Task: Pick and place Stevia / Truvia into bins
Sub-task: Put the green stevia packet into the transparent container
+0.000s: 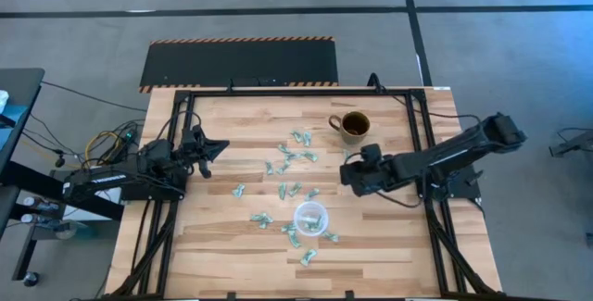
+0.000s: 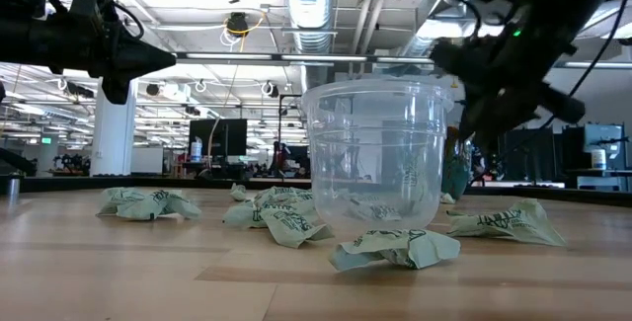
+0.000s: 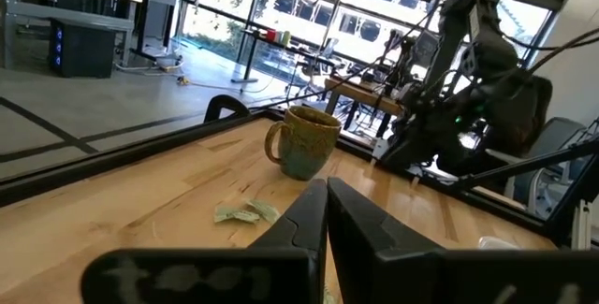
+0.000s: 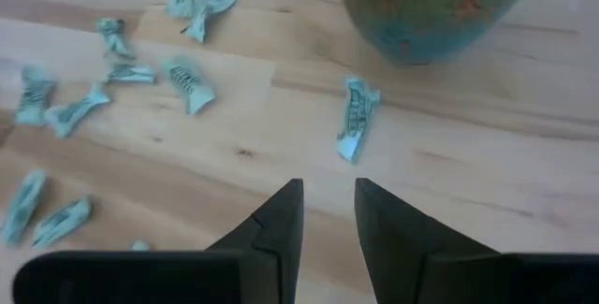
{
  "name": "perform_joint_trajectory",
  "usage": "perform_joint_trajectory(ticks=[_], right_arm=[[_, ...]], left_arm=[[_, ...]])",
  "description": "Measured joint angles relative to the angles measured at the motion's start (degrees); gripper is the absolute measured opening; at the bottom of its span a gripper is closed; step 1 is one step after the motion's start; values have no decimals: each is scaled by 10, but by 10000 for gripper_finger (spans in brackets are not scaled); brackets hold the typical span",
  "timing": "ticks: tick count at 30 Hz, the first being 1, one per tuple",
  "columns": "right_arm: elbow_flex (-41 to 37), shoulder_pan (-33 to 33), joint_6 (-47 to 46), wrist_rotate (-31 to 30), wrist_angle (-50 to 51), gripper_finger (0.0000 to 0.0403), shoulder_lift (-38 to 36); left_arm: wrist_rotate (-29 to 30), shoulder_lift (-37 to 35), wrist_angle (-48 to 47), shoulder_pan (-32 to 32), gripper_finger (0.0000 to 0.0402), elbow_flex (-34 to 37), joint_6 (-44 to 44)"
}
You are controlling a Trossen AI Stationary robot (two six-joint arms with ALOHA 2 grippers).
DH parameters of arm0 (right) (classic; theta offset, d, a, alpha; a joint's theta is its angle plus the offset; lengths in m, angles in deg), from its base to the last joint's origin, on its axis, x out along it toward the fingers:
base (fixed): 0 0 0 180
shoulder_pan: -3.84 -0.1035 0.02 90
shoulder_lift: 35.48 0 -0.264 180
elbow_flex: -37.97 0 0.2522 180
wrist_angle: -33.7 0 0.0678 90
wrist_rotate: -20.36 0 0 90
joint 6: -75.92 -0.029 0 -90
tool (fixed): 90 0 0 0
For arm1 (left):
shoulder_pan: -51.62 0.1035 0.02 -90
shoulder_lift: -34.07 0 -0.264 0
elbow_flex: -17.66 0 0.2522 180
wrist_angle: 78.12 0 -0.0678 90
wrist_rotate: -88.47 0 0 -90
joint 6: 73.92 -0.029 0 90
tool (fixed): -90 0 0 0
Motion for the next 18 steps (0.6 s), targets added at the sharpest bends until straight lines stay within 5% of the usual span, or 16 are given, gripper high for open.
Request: perform_joint_trajectory(ticks=[8, 18], right_arm=[[0, 55, 8, 7, -63, 105, 98], [0, 93, 51, 9, -141, 207, 170]], left_arm=[[0, 0, -1, 0, 0, 0, 4], [0, 0, -1, 0, 0, 0, 19]])
